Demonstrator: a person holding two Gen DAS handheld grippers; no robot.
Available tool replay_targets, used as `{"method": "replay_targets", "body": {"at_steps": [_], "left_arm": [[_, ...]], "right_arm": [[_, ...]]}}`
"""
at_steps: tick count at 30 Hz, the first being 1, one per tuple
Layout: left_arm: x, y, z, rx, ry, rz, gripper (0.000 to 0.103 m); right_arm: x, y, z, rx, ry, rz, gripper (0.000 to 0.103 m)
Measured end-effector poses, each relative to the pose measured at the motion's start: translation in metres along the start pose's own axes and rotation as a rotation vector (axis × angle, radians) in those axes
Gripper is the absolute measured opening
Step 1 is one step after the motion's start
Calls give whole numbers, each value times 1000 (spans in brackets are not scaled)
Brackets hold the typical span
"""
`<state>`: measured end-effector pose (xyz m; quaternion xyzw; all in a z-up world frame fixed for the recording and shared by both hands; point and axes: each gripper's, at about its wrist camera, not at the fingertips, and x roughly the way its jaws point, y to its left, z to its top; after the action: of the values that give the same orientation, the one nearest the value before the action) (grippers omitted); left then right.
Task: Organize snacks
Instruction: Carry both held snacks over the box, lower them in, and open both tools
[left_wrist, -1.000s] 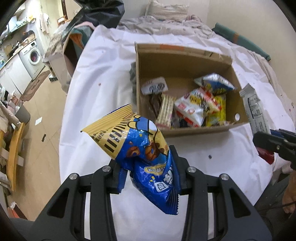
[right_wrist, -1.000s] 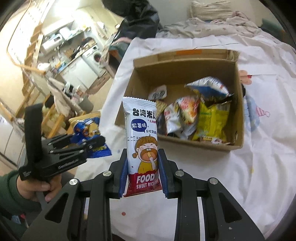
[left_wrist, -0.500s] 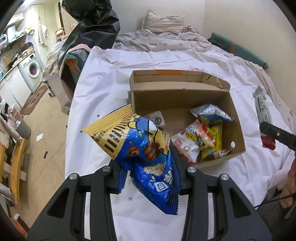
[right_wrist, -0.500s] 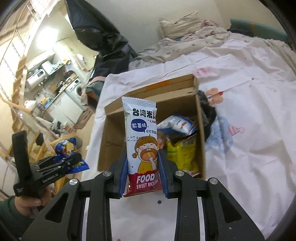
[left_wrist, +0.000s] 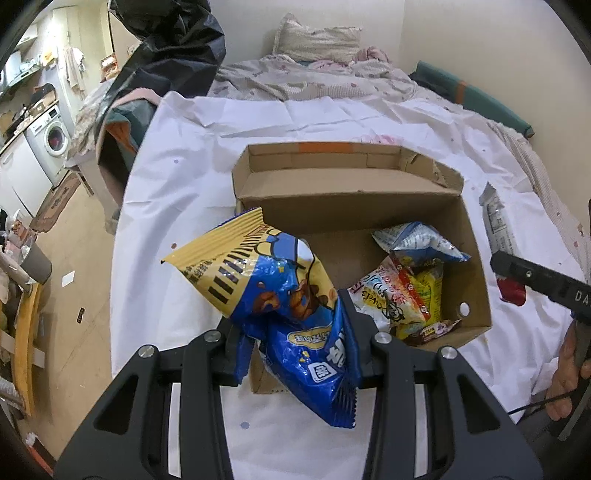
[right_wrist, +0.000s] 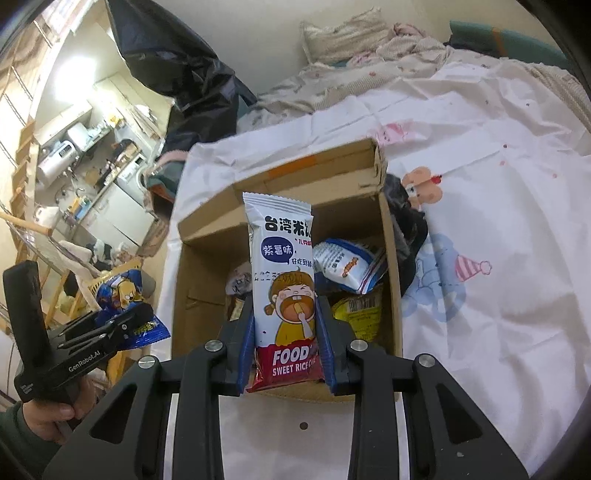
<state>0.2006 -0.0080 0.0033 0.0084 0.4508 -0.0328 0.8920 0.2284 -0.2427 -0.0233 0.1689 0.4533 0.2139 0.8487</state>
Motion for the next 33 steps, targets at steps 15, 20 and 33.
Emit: {"method": "replay_targets", "body": {"at_steps": [15, 20, 33], "left_arm": [[54, -6, -9, 42, 17, 6, 36], [59, -5, -8, 16, 46, -21, 37], [51, -4, -8, 16, 21, -32, 40]], "right_arm": [[34, -9, -23, 34, 134, -92, 31], [42, 0, -28, 2, 155, -99, 31], [33, 0, -24, 36, 122, -56, 62]]}}
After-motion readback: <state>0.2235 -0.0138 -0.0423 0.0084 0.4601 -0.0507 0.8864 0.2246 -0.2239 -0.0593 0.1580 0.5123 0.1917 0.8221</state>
